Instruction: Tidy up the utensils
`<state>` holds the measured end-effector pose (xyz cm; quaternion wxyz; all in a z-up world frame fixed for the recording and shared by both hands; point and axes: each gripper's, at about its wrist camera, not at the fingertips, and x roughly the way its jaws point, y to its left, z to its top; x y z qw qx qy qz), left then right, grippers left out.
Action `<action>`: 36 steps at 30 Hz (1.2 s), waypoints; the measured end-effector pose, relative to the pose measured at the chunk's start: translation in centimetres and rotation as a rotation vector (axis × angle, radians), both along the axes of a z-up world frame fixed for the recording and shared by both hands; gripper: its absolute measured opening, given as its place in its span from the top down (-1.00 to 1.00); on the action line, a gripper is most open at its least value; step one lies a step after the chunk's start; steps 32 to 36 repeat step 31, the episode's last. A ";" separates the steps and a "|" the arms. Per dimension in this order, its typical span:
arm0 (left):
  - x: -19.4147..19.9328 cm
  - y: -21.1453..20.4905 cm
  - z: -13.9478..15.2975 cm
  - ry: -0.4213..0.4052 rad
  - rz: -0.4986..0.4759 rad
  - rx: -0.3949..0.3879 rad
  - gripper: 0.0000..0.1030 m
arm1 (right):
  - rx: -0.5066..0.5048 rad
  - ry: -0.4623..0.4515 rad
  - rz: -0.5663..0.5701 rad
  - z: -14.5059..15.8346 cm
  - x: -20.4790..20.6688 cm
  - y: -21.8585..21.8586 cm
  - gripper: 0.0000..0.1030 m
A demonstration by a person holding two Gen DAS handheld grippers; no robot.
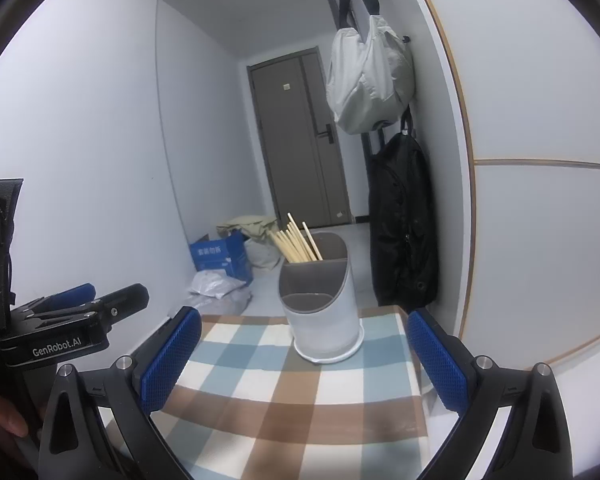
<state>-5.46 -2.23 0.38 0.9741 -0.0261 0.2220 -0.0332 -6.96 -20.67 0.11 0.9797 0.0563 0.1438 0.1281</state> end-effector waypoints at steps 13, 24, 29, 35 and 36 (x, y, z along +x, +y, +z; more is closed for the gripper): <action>0.0 0.1 -0.1 -0.002 0.003 0.003 -0.98 | 0.000 -0.001 0.000 0.0 -0.1 0.0 -1.00; -0.6 -0.2 0.0 -0.022 0.008 0.026 -0.98 | 0.002 0.006 0.000 0.0 0.0 -0.1 -1.00; -0.5 -0.1 0.0 -0.028 0.016 0.025 -0.98 | 0.001 0.010 0.001 0.0 0.0 -0.1 -1.00; -0.5 -0.1 0.0 -0.030 0.017 0.021 -0.98 | 0.002 0.011 0.001 0.0 0.0 -0.1 -1.00; -0.5 -0.1 0.0 -0.030 0.017 0.021 -0.98 | 0.002 0.011 0.001 0.0 0.0 -0.1 -1.00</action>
